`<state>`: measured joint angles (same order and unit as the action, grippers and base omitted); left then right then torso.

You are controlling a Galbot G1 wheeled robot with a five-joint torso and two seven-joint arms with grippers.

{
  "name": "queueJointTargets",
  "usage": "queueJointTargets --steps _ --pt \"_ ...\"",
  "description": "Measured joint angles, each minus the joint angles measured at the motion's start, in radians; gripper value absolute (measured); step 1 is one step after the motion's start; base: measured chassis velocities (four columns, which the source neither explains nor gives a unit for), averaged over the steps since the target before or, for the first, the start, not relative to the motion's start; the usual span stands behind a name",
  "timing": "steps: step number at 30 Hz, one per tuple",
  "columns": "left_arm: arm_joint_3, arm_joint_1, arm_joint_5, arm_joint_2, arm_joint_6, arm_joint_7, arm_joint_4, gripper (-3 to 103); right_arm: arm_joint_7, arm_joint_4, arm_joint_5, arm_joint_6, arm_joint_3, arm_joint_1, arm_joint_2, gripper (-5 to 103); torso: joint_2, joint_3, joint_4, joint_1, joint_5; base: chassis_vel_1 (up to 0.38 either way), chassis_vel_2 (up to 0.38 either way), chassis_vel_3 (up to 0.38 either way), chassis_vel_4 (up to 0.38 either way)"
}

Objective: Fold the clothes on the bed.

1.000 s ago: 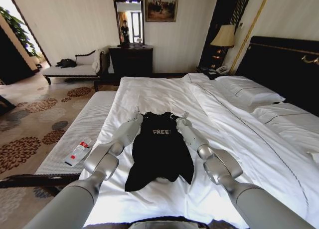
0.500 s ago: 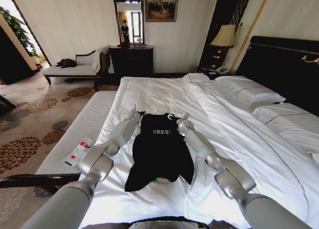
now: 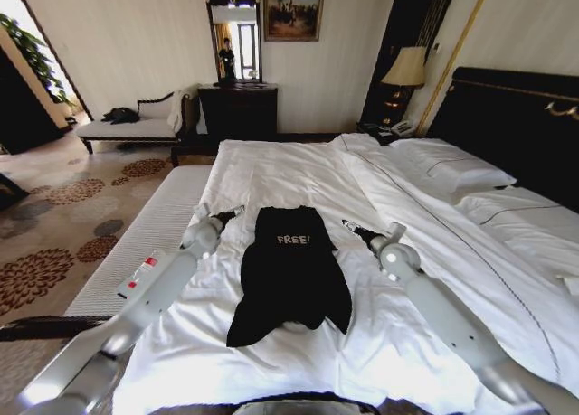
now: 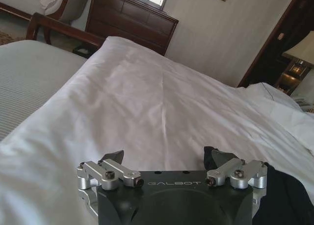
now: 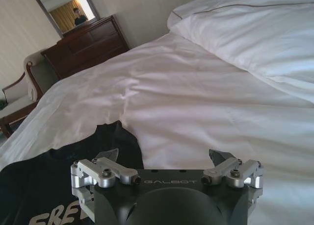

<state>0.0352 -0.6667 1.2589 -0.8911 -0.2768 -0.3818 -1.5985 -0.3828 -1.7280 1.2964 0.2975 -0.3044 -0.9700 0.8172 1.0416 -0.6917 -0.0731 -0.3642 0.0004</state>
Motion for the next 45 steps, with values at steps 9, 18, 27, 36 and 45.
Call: queueJointTargets --steps 9,18,27,36,45 --pt "0.231 -0.435 -0.06 0.151 0.051 0.141 -0.351 100 -0.008 -0.258 -0.027 0.007 -0.269 -0.385 0.05 100 0.0 0.0 -0.0002 0.0 -0.0004 0.0 0.0 0.0 0.0" --pt "0.499 -0.853 -0.128 0.083 0.026 0.194 -0.533 100 0.111 -0.456 -0.142 0.005 -0.433 -0.745 0.147 100 0.0 0.0 -0.0003 0.0 -0.0008 0.0 0.0 0.0 0.0" --pt "0.624 -1.112 -0.162 0.048 0.021 0.314 -0.61 100 0.217 -0.458 -0.15 -0.023 -0.478 -0.908 0.185 100 0.0 0.0 -0.0001 0.0 -0.0003 0.0 0.0 0.0 0.0" --pt "0.689 -1.304 -0.161 0.05 0.047 0.356 -0.636 98 0.329 -0.437 -0.238 -0.061 -0.391 -1.013 0.19 100 0.0 0.0 -0.0001 0.0 -0.0004 0.0 0.0 0.0 0.0" --pt "0.628 -1.348 -0.19 -0.006 0.056 0.361 -0.67 97 0.365 -0.45 -0.279 -0.08 -0.318 -1.02 0.223 100 0.0 0.0 0.0 0.0 -0.0006 0.0 0.0 0.0 0.0"
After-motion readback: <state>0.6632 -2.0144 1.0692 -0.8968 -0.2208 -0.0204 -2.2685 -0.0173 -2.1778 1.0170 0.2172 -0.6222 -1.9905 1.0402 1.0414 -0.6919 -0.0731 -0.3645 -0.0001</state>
